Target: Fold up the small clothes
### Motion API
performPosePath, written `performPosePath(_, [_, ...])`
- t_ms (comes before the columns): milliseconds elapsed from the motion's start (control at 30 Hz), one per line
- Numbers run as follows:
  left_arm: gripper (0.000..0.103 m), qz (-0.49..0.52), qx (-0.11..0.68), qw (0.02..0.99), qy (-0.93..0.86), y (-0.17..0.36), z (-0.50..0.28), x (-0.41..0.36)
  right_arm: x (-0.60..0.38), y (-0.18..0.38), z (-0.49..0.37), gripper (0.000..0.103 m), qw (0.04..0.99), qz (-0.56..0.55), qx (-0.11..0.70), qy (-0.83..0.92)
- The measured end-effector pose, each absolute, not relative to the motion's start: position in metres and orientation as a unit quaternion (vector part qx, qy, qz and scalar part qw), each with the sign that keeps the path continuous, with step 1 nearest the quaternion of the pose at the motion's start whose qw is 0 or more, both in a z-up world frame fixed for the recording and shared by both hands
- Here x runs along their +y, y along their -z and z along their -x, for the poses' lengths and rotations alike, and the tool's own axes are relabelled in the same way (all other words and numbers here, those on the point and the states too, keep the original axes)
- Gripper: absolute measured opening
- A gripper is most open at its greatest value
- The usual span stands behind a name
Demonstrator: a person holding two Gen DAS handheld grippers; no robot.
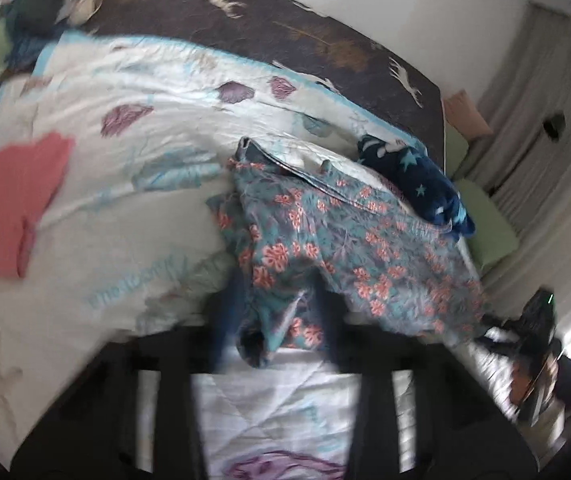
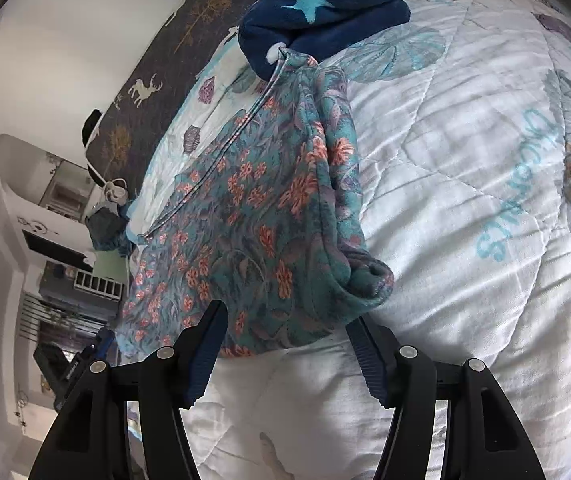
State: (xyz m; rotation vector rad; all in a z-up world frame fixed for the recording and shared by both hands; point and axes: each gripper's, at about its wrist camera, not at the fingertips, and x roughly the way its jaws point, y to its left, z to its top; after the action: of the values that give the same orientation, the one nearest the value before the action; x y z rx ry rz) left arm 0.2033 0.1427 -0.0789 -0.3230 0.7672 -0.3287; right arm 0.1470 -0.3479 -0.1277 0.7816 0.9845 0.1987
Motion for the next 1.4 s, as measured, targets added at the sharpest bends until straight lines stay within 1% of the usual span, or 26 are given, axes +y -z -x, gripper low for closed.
performPosePath(33, [0.070, 0.136, 0.382, 0.900, 0.161, 0.082, -0.205, 0.138, -0.349, 0.128, -0.146, 0.063, 0.804, -0.367, 0.458, -0.094])
performPosePath(67, [0.070, 0.127, 0.388, 0.898, 0.164, 0.085, -0.208, 0.137, -0.349, 0.129, -0.146, 0.063, 0.803, -0.369, 0.457, -0.095])
performPosePath(100, [0.061, 0.116, 0.396, 0.894, 0.176, 0.089, -0.210, 0.133, -0.350, 0.129, -0.146, 0.063, 0.803, -0.370, 0.457, -0.096])
performPosePath(133, [0.028, 0.111, 0.408, 0.884, 0.200, 0.096, -0.214, 0.127, -0.350, 0.130, -0.146, 0.063, 0.802, -0.372, 0.458, -0.095])
performPosePath(167, [0.005, 0.111, 0.417, 0.876, 0.214, 0.100, -0.216, 0.123, -0.350, 0.130, -0.147, 0.063, 0.801, -0.373, 0.459, -0.094])
performPosePath(233, [0.006, 0.127, 0.420, 0.869, 0.229, 0.099, -0.216, 0.124, -0.350, 0.130, -0.148, 0.063, 0.801, -0.372, 0.461, -0.091])
performPosePath(300, [0.006, 0.141, 0.387, 0.872, 0.264, 0.083, -0.205, 0.136, -0.350, 0.127, -0.147, 0.063, 0.801, -0.368, 0.464, -0.088])
performPosePath(367, [0.006, 0.106, 0.358, 0.886, 0.276, 0.066, -0.193, 0.155, -0.350, 0.125, -0.145, 0.063, 0.804, -0.361, 0.466, -0.086])
performPosePath(400, [0.005, 0.091, 0.362, 0.889, 0.267, 0.065, -0.192, 0.159, -0.352, 0.125, -0.145, 0.063, 0.804, -0.358, 0.467, -0.085])
performPosePath(433, [0.002, 0.074, 0.374, 0.890, 0.249, 0.067, -0.192, 0.167, -0.353, 0.125, -0.144, 0.063, 0.803, -0.359, 0.468, -0.085])
performPosePath(567, [0.002, 0.067, 0.428, 0.879, 0.197, 0.086, -0.193, 0.190, -0.358, 0.125, -0.143, 0.063, 0.800, -0.368, 0.467, -0.085])
performPosePath(600, [0.004, 0.073, 0.433, 0.876, 0.198, 0.089, -0.189, 0.191, -0.359, 0.124, -0.142, 0.063, 0.800, -0.369, 0.466, -0.084])
performPosePath(633, [0.022, 0.084, 0.439, 0.871, 0.205, 0.092, -0.184, 0.189, -0.358, 0.124, -0.142, 0.063, 0.801, -0.369, 0.464, -0.082])
performPosePath(667, [0.037, 0.093, 0.445, 0.865, 0.210, 0.095, -0.181, 0.185, -0.358, 0.125, -0.142, 0.063, 0.801, -0.370, 0.463, -0.080])
performPosePath(700, [0.063, 0.112, 0.459, 0.854, 0.216, 0.099, -0.178, 0.177, -0.358, 0.125, -0.142, 0.063, 0.801, -0.372, 0.463, -0.078])
performPosePath(733, [0.070, 0.133, 0.467, 0.845, 0.223, 0.103, -0.178, 0.172, -0.357, 0.126, -0.144, 0.063, 0.800, -0.375, 0.462, -0.076])
performPosePath(833, [0.071, 0.234, 0.504, 0.793, 0.251, 0.124, -0.188, 0.152, -0.352, 0.125, -0.151, 0.064, 0.801, -0.378, 0.458, -0.072])
performPosePath(867, [0.071, 0.273, 0.512, 0.779, 0.239, 0.134, -0.198, 0.148, -0.349, 0.125, -0.154, 0.064, 0.802, -0.377, 0.458, -0.070])
performPosePath(933, [0.070, 0.316, 0.494, 0.781, 0.213, 0.140, -0.213, 0.148, -0.340, 0.125, -0.164, 0.066, 0.807, -0.367, 0.458, -0.068])
performPosePath(967, [0.064, 0.334, 0.474, 0.790, 0.201, 0.139, -0.222, 0.150, -0.336, 0.124, -0.168, 0.066, 0.810, -0.360, 0.458, -0.065])
performPosePath(1000, [0.028, 0.342, 0.467, 0.793, 0.190, 0.139, -0.227, 0.151, -0.331, 0.124, -0.174, 0.062, 0.815, -0.351, 0.457, -0.061])
performPosePath(1033, [0.012, 0.353, 0.469, 0.789, 0.181, 0.142, -0.235, 0.151, -0.328, 0.124, -0.177, 0.020, 0.818, -0.346, 0.455, -0.060])
performPosePath(1067, [0.011, 0.366, 0.473, 0.781, 0.179, 0.144, -0.238, 0.150, -0.326, 0.124, -0.179, 0.006, 0.819, -0.343, 0.457, -0.058])
performPosePath(1200, [0.008, 0.322, 0.441, 0.812, 0.205, 0.113, -0.213, 0.143, -0.331, 0.103, -0.165, 0.002, 0.820, -0.361, 0.438, -0.074])
performPosePath(1300, [0.008, 0.285, 0.447, 0.816, 0.230, 0.091, -0.179, 0.141, -0.340, 0.078, -0.136, 0.003, 0.829, -0.349, 0.429, -0.077])
performPosePath(1400, [0.008, 0.262, 0.459, 0.814, 0.240, 0.086, -0.145, 0.145, -0.349, 0.066, -0.090, 0.002, 0.841, -0.339, 0.416, -0.074])
